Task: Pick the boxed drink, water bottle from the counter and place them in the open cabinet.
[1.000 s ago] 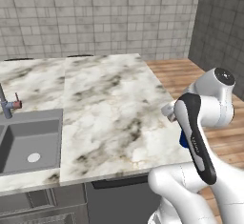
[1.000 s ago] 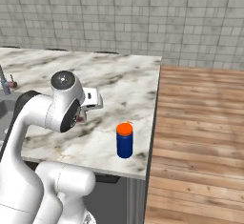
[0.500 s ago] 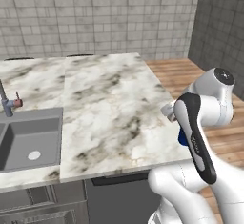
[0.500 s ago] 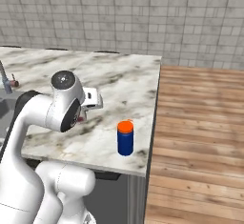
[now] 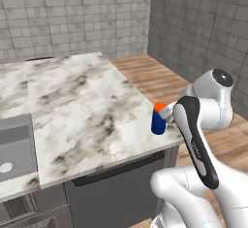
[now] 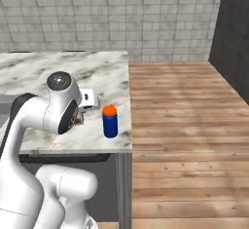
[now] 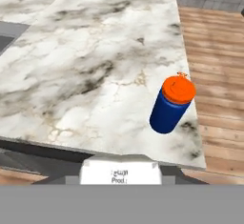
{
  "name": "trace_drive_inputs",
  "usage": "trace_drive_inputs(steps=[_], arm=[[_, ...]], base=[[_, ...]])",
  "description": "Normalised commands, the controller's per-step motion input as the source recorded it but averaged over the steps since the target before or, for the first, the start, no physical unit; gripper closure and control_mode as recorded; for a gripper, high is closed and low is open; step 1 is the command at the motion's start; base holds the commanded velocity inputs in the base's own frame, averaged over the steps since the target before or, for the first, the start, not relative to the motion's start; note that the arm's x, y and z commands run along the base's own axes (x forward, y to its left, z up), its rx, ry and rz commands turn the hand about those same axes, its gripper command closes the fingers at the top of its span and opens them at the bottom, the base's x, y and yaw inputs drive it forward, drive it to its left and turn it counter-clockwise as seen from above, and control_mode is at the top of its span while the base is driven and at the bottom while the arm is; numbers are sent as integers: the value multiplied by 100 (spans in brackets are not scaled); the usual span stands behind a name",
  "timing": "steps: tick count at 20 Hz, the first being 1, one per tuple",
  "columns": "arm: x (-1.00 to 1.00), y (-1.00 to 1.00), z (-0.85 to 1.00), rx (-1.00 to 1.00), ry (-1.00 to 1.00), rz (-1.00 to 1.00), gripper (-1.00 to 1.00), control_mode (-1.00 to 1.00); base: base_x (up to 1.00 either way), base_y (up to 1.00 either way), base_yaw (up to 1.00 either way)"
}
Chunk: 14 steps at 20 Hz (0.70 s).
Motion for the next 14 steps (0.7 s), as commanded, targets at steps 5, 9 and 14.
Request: trace_drive_inputs(steps=[5, 9, 14], arm=[[0, 0, 0, 0, 0, 0, 100, 100], [0, 0, 0, 0, 0, 0, 100, 100], [0, 0, 0, 0, 0, 0, 100, 100]], base=[[0, 16, -90], [0, 14, -92], [0, 13, -93]])
